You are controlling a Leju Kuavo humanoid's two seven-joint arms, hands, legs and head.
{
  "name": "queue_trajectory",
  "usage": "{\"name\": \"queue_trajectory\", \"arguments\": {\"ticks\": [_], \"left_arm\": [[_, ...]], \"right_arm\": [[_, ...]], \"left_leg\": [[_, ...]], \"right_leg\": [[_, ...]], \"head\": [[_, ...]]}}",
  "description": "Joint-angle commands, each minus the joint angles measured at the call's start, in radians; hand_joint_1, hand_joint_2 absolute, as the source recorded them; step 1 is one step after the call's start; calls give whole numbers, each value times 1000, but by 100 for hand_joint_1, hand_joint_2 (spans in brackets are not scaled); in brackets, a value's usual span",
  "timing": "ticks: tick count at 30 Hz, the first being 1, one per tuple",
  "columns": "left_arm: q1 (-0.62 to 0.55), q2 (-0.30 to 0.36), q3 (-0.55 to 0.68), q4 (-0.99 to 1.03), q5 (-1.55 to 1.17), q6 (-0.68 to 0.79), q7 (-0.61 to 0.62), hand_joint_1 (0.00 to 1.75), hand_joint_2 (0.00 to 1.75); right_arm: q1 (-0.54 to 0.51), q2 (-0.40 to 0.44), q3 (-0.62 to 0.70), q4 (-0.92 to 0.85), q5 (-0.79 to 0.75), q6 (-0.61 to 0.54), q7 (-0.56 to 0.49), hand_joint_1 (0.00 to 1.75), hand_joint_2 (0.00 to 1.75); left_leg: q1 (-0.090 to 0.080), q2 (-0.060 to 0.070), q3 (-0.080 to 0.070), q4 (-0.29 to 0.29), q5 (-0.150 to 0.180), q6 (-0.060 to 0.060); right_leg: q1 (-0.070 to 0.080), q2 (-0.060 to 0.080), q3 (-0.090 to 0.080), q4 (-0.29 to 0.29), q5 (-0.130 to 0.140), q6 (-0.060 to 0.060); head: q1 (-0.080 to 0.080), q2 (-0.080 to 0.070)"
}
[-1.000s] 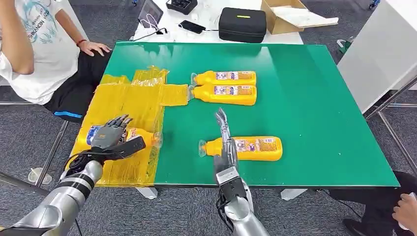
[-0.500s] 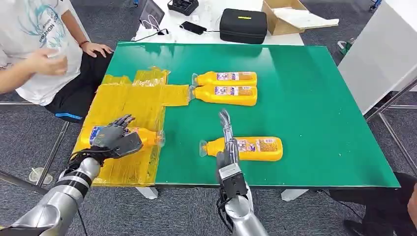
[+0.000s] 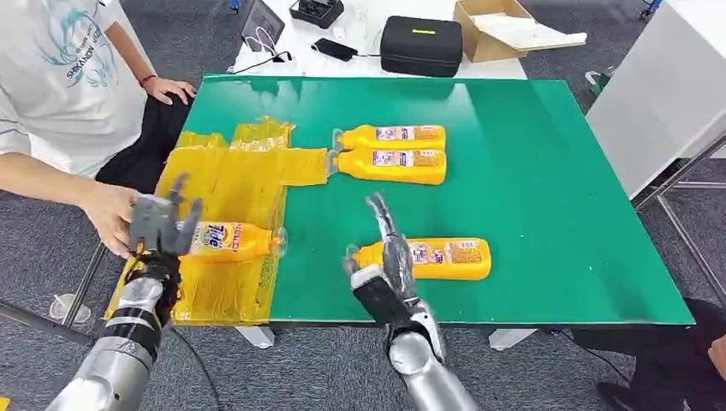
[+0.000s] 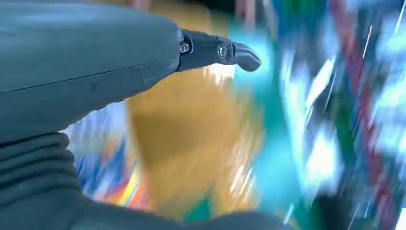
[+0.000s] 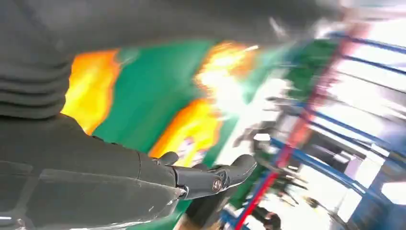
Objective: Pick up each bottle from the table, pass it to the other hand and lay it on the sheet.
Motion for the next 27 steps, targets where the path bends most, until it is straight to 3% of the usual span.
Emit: {"name": "queue_trajectory", "arguments": {"ticks": [1,4,5,8,13,21,27], "left_arm": [[53,-53,80,-220,24,69,5,0,175],[64,-47,66,-237,25,81,5,0,175],[81,-41,43,-268,32,150,5,0,175],[129,-25,-12,-312,25,214,5,0,175],[165,-23,-70,-344,15,227,5,0,175],[82,-11,-119,-178,-25,269,5,0,175],[78,-12,-126,-163,-22,269,5,0,175]], "right_arm": [[-105,-136,-14,104,64,31,74,0,175],[-102,-132,-6,102,88,29,88,0,175],[-114,-155,-2,99,144,41,147,0,175],[-191,-256,0,119,209,195,264,0,175],[-258,-340,-3,148,216,346,308,0,175],[-240,-468,71,157,105,556,218,0,175],[-228,-510,88,118,80,581,216,0,175]], "left_leg": [[0,-1,1,0,0,1],[0,-1,1,0,0,1],[0,0,0,0,0,1],[0,0,-2,0,0,1],[-1,-1,-2,0,0,2],[-1,-2,-2,1,0,2],[0,-1,1,0,-1,2]], "right_leg": [[1,-2,2,-1,0,-1],[0,-1,2,-1,-1,-1],[0,-1,1,-1,0,-1],[0,0,-1,-1,0,0],[-1,-1,-2,0,0,0],[0,-3,0,-1,-1,-1],[0,-2,3,-1,-1,-2]], "head": [[1,0],[0,0],[0,0],[1,0],[0,0],[0,0],[0,0]]}}
